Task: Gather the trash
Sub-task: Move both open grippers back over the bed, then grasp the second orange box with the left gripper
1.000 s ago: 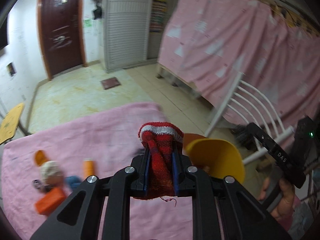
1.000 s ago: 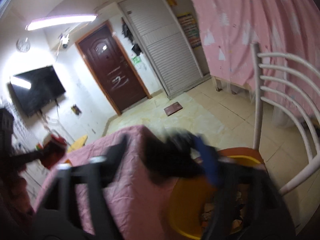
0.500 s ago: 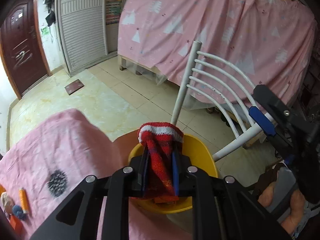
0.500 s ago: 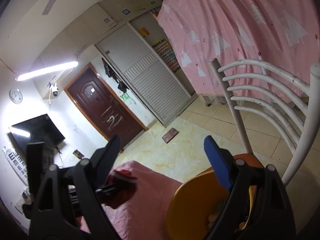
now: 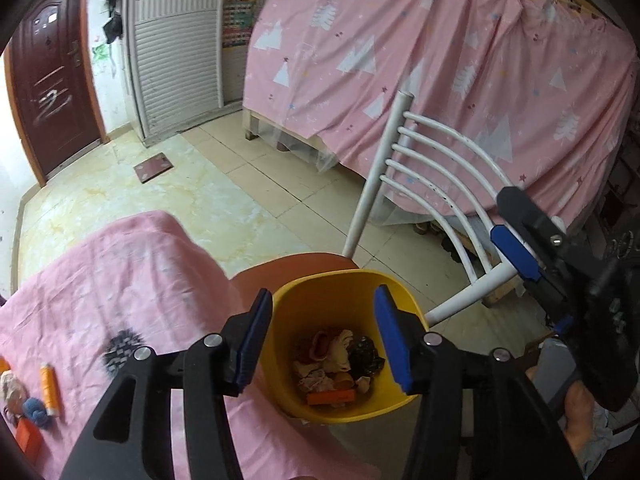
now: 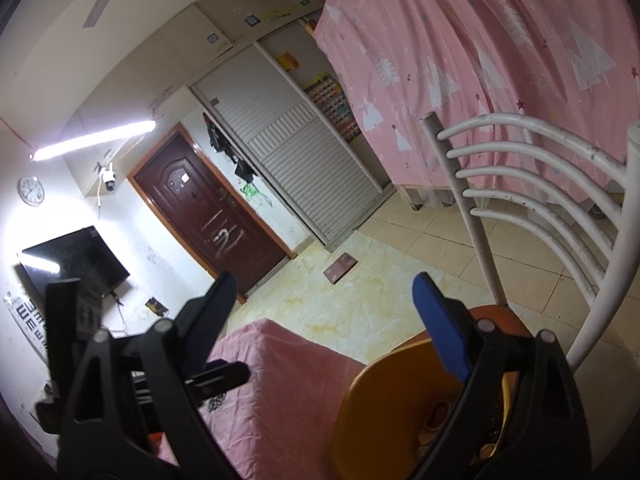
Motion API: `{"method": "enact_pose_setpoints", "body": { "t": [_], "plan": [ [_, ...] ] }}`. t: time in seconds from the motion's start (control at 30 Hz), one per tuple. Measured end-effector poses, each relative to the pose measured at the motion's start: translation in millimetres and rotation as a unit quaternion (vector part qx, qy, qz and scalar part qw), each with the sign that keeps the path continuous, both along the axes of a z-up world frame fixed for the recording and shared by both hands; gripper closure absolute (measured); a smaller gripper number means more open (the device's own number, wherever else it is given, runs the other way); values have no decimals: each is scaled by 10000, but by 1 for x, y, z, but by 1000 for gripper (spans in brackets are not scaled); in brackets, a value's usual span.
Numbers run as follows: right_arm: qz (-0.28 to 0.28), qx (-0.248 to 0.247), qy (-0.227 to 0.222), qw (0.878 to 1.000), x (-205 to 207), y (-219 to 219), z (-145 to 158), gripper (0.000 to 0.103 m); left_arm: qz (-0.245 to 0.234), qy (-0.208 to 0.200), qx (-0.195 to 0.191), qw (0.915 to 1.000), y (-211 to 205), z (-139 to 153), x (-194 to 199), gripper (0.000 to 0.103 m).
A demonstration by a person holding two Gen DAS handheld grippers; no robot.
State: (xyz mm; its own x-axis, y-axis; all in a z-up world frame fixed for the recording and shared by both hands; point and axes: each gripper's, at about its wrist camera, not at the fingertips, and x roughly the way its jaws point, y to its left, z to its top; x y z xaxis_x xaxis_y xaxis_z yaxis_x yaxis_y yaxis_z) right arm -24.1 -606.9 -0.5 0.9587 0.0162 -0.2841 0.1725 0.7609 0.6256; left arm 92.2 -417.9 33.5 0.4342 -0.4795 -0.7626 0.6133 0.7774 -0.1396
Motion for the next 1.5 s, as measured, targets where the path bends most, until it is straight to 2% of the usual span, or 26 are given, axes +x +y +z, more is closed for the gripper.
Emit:
{"method": "enact_pose_setpoints", "body": {
  "t": [0.13,0.4,0.67,0.87,1.07,1.3,1.5],
  "plan": [
    [179,-195,96,9996,11,17,2,17,200,-315,134,9992,25,13,-4,57],
    [738,-592,208,9953,32,64,8,15,681,-577,62,9960,91,34,-4,56],
    [1354,-795,67,9876,37,110,20,11,1370,-667,84,9883,193,37,6,52],
    [1860,-1088,129,9764,48,163,24,11,1942,-621,-31,9790,271,36,14,49],
    [2422,-1416,341,9592,67,216,18,11,1973,-397,-1,9795,323,18,9,45],
    [2935,-1711,575,9388,88,269,12,11,1994,-37,112,9798,349,-14,9,45],
    [3112,-1897,647,9290,93,297,14,11,2078,322,85,9776,361,-36,13,45]
  ]
}}
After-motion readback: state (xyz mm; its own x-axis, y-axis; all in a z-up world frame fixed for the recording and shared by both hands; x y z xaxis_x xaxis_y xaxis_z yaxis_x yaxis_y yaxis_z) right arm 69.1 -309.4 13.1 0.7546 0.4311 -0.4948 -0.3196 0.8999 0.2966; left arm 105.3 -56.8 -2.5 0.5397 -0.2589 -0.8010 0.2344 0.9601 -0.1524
